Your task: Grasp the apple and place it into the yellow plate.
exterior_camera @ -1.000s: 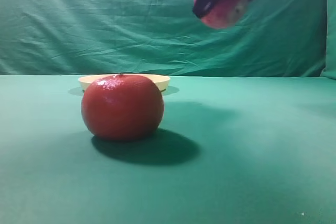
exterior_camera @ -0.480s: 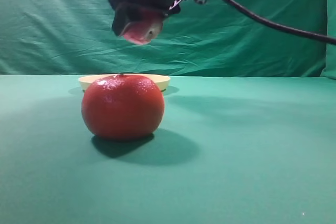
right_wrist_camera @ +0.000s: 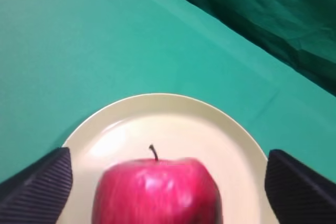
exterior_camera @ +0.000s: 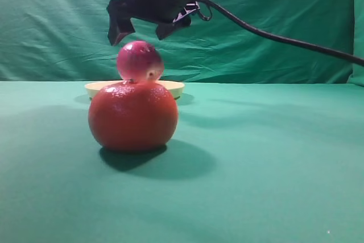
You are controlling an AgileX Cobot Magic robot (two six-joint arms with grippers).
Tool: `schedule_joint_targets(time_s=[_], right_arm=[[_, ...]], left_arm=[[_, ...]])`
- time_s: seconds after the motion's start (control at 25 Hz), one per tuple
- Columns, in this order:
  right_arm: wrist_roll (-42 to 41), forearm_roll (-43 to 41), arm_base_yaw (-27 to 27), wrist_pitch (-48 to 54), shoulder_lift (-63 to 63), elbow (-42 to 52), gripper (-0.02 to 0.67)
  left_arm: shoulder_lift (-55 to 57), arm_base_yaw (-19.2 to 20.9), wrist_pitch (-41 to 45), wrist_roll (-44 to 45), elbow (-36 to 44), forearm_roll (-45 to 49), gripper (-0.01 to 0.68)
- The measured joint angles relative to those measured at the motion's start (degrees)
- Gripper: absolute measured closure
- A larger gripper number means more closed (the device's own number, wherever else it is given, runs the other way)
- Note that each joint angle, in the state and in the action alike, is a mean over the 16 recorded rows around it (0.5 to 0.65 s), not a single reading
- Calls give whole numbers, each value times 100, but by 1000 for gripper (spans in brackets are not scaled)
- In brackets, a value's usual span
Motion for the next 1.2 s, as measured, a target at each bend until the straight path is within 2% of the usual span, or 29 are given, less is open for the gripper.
schedule_joint_targets(time_s=[0.28, 0.44, 0.6, 0.72, 0.88, 1.2], right_arm=[[378, -238, -329, 1490, -967, 0, 362], [1033, -739, -560, 2566, -1543, -1, 507], [1836, -1361, -751, 3514, -2046, 36, 611], [2444, -1823, -836, 3942, -2445, 202, 643], [3053, -2341, -867, 4109, -3061, 686, 649], [3396, -2580, -867, 3440, -4630, 2411, 649]], left_arm=[[0, 0, 0, 0, 0, 0, 516], [0, 0, 0, 0, 0, 0, 516], [0, 0, 0, 0, 0, 0, 516], [0, 0, 0, 0, 0, 0, 516], [0, 0, 0, 0, 0, 0, 516], [0, 0, 0, 0, 0, 0, 516]])
